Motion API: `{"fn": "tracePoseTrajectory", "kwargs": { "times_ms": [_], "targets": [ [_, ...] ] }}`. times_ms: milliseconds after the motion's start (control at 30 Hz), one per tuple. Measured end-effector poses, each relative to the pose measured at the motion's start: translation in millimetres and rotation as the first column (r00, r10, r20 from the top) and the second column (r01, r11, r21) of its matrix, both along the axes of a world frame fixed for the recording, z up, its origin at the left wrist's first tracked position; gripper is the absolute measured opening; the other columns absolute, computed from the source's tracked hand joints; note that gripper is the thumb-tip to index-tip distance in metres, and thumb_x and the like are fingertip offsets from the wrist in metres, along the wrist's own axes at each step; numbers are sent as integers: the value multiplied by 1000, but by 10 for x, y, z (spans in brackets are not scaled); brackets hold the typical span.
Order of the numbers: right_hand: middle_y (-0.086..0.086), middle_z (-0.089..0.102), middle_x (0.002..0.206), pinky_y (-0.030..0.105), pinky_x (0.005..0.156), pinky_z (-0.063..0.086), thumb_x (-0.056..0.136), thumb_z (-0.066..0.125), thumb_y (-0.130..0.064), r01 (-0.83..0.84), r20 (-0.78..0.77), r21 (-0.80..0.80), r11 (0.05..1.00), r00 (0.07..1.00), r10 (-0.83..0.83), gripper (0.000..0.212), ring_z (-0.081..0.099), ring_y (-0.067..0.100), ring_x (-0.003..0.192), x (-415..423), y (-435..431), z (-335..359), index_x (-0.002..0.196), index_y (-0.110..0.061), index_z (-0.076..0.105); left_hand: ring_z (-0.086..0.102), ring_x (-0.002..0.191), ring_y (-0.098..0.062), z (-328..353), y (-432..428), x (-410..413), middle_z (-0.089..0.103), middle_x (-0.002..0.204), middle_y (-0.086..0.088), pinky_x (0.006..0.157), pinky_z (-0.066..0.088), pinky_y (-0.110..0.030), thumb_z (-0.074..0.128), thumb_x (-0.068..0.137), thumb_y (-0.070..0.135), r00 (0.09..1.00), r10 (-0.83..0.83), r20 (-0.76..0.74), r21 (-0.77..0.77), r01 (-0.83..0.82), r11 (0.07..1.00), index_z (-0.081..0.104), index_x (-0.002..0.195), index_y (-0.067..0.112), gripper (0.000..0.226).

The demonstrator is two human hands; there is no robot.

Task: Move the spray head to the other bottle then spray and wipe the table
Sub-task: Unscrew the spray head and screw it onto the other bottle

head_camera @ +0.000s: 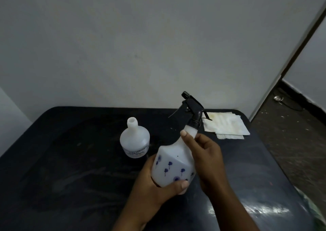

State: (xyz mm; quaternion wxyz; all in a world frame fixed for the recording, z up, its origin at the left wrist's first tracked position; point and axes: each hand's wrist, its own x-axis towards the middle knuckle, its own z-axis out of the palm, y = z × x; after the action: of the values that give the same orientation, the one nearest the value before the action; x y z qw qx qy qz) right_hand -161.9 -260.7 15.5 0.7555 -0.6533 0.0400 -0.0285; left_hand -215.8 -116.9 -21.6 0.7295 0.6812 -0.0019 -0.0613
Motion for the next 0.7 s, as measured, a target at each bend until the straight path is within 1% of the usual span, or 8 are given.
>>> {"fn": "tracePoseTrajectory", "kwargs": {
  "times_ms": [133, 200, 267, 333, 433, 533, 633, 700],
  "targets": [
    [10, 78, 85, 26, 60, 58, 66, 73, -53, 52, -67, 179, 983, 997, -41, 53, 75, 21, 79, 128, 44, -30, 90, -6, 72, 69, 108, -22, -121, 86, 47, 72, 117, -5, 90, 57, -41, 93, 55, 24, 997, -63, -40, -31, 62, 998, 56, 128, 27, 82],
    [10, 78, 88, 25, 61, 58, 65, 72, -51, 59, -81, 252, 966, 996, -39, 50, 75, 22, 83, 193, 59, -32, 90, -7, 73, 69, 107, -25, -175, 118, 99, 72, 117, -7, 87, 58, -40, 93, 55, 25, 997, -75, -23, -66, 73, 995, 58, 128, 27, 81],
    [12, 78, 90, 26, 65, 59, 65, 74, -45, 62, -68, 340, 938, 997, -41, 51, 75, 23, 86, 249, 98, -21, 95, -5, 70, 70, 106, -26, -195, 125, 178, 72, 117, -7, 82, 59, -38, 95, 53, 31, 997, -74, 24, -89, 76, 993, 62, 122, 33, 76],
    [13, 78, 92, 26, 67, 59, 63, 75, -43, 48, -40, 394, 918, 999, -35, 56, 75, 23, 87, 300, 132, -19, 101, -3, 64, 69, 108, -25, -226, 133, 251, 72, 118, -7, 81, 58, -34, 95, 52, 39, 997, -50, 67, -103, 56, 993, 65, 118, 36, 73],
    [13, 77, 94, 28, 71, 59, 62, 76, -42, -44, 8, 388, 921, 999, 44, 54, 74, 24, 91, 361, 152, -18, 99, -4, 65, 68, 109, -26, -298, 177, 301, 71, 119, -6, 81, 57, -32, 94, 54, 43, 995, -10, 102, -117, 22, 993, 64, 120, 36, 73],
    [13, 76, 95, 29, 73, 58, 67, 74, -40, -151, 93, 339, 929, 988, 127, 38, 73, 25, 92, 399, 149, -41, 93, -12, 72, 67, 112, -25, -377, 238, 304, 69, 123, -4, 83, 57, -31, 92, 59, 42, 989, 1, 147, -111, 16, 994, 59, 126, 37, 74],
    [13, 76, 94, 28, 72, 57, 74, 74, -38, -198, 160, 290, 936, 975, 157, 27, 73, 24, 90, 395, 114, -32, 89, -16, 75, 64, 116, -27, -409, 244, 325, 66, 127, -7, 88, 55, -33, 89, 65, 39, 987, -19, 158, -161, 44, 986, 56, 131, 33, 74],
    [13, 76, 91, 28, 71, 57, 76, 74, -38, -205, 178, 278, 938, 971, 160, 29, 73, 24, 87, 398, 111, -16, 91, -13, 74, 65, 115, -27, -419, 240, 338, 67, 125, -6, 88, 55, -32, 87, 68, 39, 987, -60, 147, -205, 90, 975, 58, 129, 33, 68]
  ]
}}
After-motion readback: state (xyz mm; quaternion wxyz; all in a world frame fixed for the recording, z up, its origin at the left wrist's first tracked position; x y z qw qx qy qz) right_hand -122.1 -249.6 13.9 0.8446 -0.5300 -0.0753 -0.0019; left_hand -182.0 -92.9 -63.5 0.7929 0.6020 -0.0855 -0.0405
